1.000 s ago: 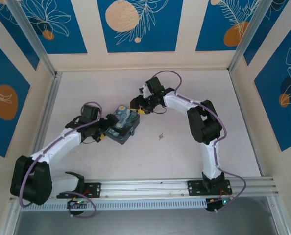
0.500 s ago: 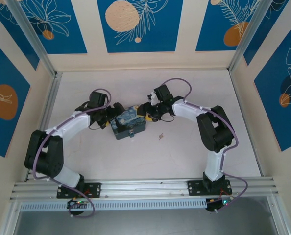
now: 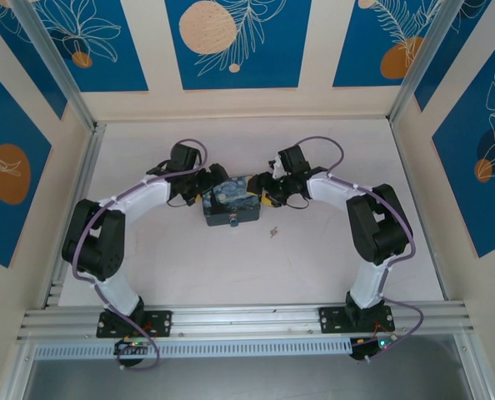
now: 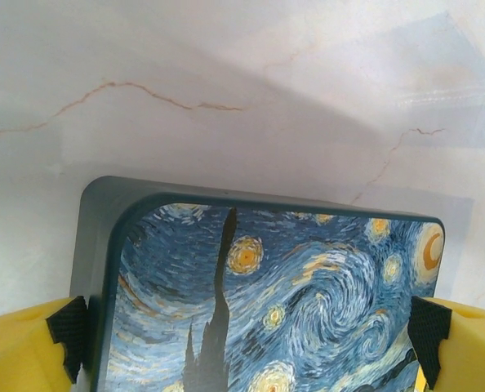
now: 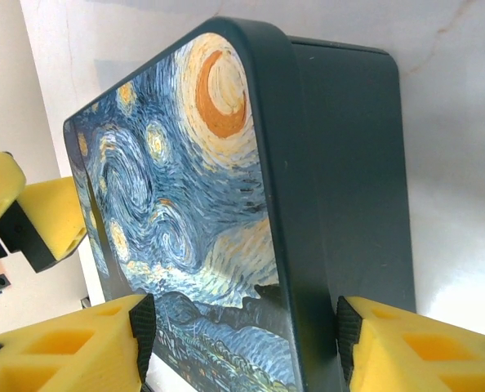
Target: Unlock a padlock with a key
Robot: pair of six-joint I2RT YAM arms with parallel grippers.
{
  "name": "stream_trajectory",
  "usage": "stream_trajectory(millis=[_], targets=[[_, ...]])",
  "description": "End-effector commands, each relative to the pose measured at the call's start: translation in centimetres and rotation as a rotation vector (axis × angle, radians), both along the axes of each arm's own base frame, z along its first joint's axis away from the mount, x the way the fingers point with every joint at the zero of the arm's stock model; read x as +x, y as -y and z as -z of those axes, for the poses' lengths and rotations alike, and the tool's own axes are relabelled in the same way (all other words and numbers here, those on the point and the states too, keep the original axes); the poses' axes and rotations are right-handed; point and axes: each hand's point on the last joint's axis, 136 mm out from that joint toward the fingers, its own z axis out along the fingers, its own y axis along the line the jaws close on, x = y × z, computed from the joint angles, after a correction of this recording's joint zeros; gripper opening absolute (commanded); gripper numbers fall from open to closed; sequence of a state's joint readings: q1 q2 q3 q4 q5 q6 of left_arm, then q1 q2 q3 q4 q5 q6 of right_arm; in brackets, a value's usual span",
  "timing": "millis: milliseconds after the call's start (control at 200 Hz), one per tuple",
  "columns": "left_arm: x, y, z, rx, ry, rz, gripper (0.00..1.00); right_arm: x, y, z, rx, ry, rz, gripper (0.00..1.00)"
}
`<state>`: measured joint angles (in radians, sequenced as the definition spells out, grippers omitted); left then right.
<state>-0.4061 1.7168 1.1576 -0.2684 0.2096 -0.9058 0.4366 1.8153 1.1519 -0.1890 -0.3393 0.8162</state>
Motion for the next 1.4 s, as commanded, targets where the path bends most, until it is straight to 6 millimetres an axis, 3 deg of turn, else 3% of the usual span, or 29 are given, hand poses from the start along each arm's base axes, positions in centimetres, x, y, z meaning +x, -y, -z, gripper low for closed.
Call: stream_trajectory(millis=[0, 135, 290, 405, 565, 675, 840, 965, 1140, 1395], targets=[[-0.1, 3.4, -1.5, -0.070, 0.036, 0.096, 1.00, -0.8, -1.1, -2.6, 0.076, 0.044, -0.028, 0.62], [-1.0, 3.6, -1.3, -0.066, 0.038, 0.103, 1.00, -1.9, -1.0, -2.5, 0.075, 0.044, -0.035, 0.62], [-2.0, 2.6, -0.5, -0.039, 0.033, 0.089, 1.00, -2.5, -0.2, -1.5, 0.053, 0.036, -0.026, 0.64], [-2.3, 1.7, -0.4, -0.010, 0.039, 0.084, 1.00, -2.3, 0.4, -1.9, 0.043, 0.054, -0.015, 0.65], [-1.6, -1.2, -2.0, 0.027, 0.076, 0.047, 1.00, -1.9, 2.9, -4.2, -0.004, 0.127, 0.044, 0.69], [-1.8, -3.4, -3.7, 0.045, 0.107, 0.020, 1.00, -3.1, 5.1, -4.7, -0.104, 0.120, 0.074, 0.69], [-4.1, -5.2, -5.8, 0.071, 0.136, 0.016, 1.00, -6.6, 8.1, -2.0, -0.314, 0.008, 0.086, 0.64], [-5.8, -5.4, -5.9, 0.035, 0.132, 0.005, 1.00, -8.6, 9.5, 0.5, -0.454, -0.053, 0.085, 0.62], [-6.8, -5.5, -5.8, 0.013, 0.132, 0.010, 1.00, -9.8, 8.7, 3.2, -0.545, -0.105, 0.037, 0.61], [-7.1, -5.3, -5.5, 0.016, 0.125, 0.033, 1.00, -9.6, 6.9, 5.5, -0.652, -0.125, -0.021, 0.59]])
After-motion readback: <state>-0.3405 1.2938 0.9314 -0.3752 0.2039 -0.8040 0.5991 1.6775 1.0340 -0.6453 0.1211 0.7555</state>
